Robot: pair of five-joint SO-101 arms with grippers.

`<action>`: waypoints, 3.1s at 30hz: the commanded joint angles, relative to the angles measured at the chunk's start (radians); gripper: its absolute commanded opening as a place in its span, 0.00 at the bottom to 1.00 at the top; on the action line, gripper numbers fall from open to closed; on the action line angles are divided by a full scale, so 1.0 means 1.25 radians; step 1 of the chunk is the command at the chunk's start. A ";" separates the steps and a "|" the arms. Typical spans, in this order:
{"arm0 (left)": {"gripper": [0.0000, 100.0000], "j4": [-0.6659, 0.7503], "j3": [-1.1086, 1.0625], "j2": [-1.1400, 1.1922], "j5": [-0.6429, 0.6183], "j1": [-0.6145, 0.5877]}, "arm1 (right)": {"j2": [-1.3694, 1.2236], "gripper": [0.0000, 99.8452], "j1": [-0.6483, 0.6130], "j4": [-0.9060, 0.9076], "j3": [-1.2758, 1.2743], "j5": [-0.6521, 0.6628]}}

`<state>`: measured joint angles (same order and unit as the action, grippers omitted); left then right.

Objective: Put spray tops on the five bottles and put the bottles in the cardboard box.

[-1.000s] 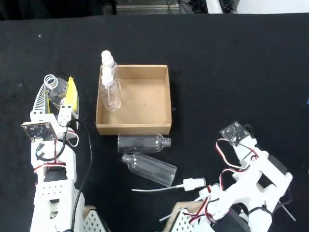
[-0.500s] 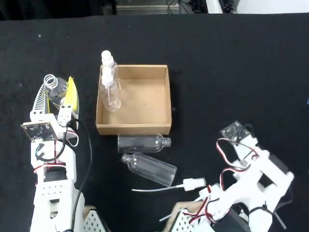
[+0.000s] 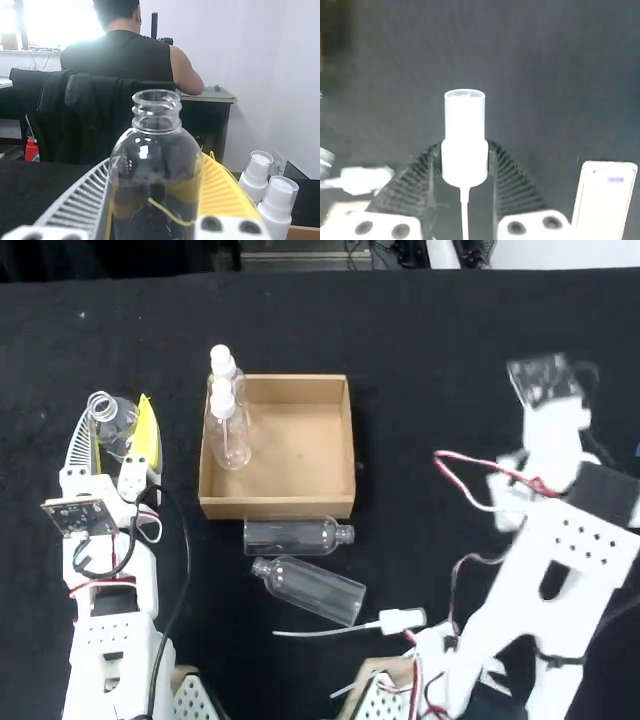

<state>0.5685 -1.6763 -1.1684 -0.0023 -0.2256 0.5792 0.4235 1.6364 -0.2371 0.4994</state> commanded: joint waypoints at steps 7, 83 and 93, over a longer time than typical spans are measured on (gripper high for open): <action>0.06 0.022 -0.017 -0.014 -0.009 0.026 | 0.025 0.01 -0.385 0.005 0.343 -0.341; 0.06 -0.504 -0.020 -0.484 -0.004 0.225 | 0.031 0.01 -0.599 -0.254 0.435 -0.464; 0.06 -0.523 -0.020 -0.482 -0.009 0.314 | 0.030 0.01 -0.614 -0.259 0.435 -0.464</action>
<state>-0.0621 -1.6916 -1.7729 -0.0023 0.0936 0.5808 -0.3115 1.3188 0.2662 -0.0729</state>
